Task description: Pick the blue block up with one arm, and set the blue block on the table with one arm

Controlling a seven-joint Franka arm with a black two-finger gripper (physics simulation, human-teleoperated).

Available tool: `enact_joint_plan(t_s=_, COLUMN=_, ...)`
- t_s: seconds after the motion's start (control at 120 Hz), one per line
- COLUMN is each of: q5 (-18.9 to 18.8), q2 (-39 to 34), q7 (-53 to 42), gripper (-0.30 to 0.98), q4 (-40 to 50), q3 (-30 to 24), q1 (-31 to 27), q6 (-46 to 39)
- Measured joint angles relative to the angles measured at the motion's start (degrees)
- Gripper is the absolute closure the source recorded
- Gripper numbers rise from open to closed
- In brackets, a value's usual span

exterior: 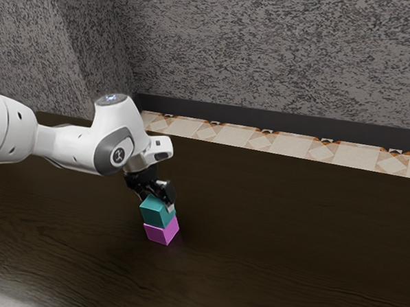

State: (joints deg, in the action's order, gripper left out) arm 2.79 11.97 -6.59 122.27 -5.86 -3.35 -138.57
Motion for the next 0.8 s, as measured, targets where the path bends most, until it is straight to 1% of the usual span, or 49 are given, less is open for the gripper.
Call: enact_joint_plan(t_s=0.8, q5=-0.1, q2=-0.5, q7=3.3, gripper=0.00, q4=1.0, q3=-0.6, q1=0.1, q6=1.7)
